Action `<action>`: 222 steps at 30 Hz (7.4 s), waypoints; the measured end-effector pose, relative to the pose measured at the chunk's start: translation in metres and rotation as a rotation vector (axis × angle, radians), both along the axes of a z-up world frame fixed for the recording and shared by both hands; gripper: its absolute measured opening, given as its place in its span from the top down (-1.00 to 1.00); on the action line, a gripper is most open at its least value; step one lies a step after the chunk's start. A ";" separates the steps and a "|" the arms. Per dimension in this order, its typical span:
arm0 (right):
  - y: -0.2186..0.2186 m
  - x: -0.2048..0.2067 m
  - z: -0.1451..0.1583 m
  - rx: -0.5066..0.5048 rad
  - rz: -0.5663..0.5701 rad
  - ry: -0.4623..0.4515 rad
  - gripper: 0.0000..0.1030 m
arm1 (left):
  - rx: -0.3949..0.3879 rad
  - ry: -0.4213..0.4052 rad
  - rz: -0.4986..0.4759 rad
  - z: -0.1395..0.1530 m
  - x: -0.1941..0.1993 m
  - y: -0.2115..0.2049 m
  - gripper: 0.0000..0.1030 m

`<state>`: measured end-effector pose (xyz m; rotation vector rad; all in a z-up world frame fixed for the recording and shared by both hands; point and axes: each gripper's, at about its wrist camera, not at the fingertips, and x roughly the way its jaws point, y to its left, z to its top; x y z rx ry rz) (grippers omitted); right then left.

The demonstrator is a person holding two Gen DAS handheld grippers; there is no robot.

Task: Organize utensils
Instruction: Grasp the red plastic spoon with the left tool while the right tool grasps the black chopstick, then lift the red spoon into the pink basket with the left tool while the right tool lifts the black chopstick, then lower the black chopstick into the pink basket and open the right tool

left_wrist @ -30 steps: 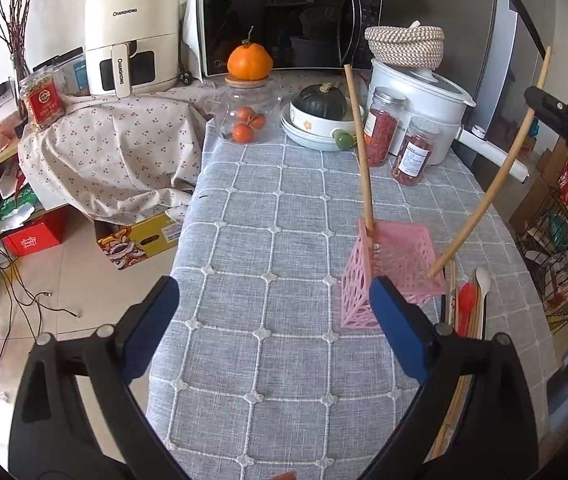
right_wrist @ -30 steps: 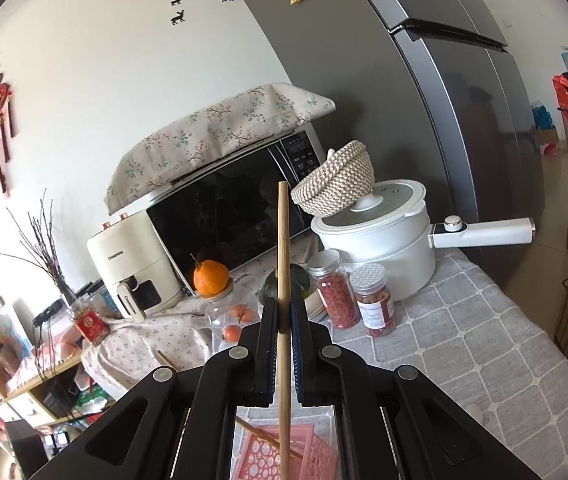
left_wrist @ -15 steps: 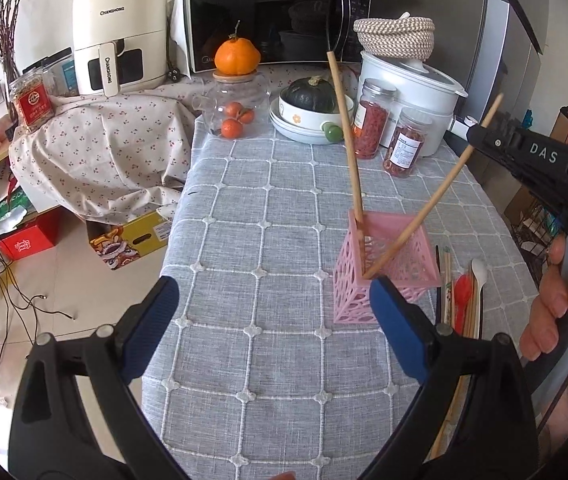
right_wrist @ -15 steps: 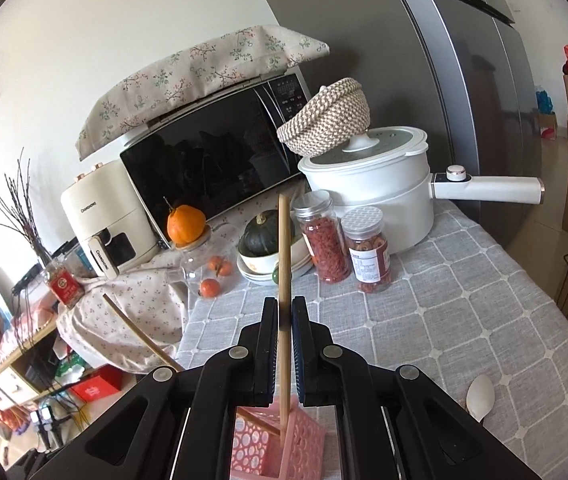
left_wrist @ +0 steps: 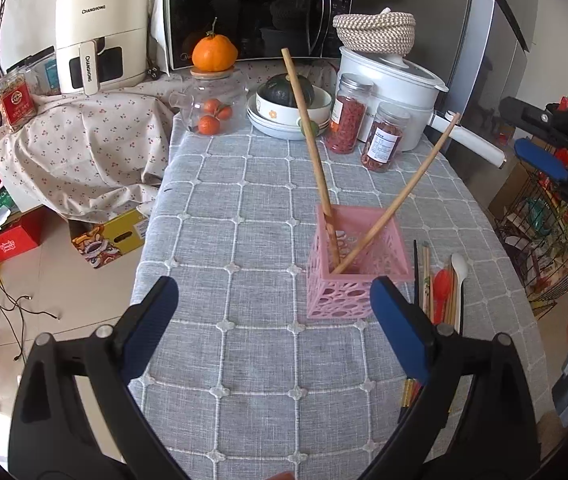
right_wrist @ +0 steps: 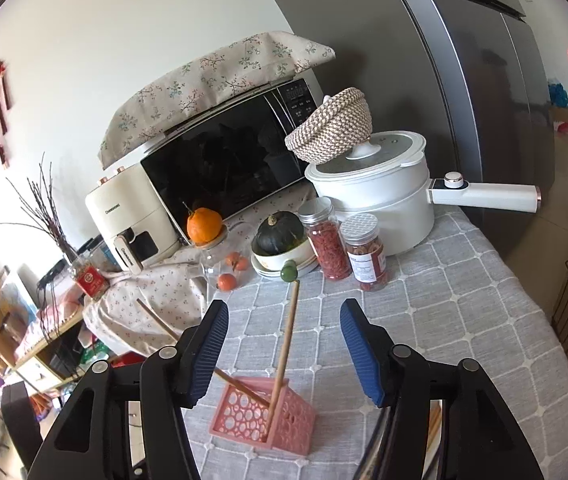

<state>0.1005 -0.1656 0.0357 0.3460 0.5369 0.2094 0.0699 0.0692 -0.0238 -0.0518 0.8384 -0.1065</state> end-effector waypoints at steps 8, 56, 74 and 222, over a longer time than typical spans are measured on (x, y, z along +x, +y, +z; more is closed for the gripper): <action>-0.035 -0.012 -0.030 -0.142 0.024 0.160 -0.45 | -0.051 0.078 -0.050 -0.012 0.000 -0.019 -0.87; -0.080 0.013 -0.175 -0.262 0.046 0.798 0.47 | 0.029 0.223 -0.292 -0.049 -0.011 -0.100 -0.70; -0.107 0.014 -0.172 -0.145 0.020 0.847 0.63 | -0.001 0.227 -0.336 -0.048 -0.013 -0.110 -0.33; 0.009 0.014 -0.019 0.094 0.217 0.101 0.54 | -0.086 0.048 0.028 -0.011 0.003 -0.011 -0.62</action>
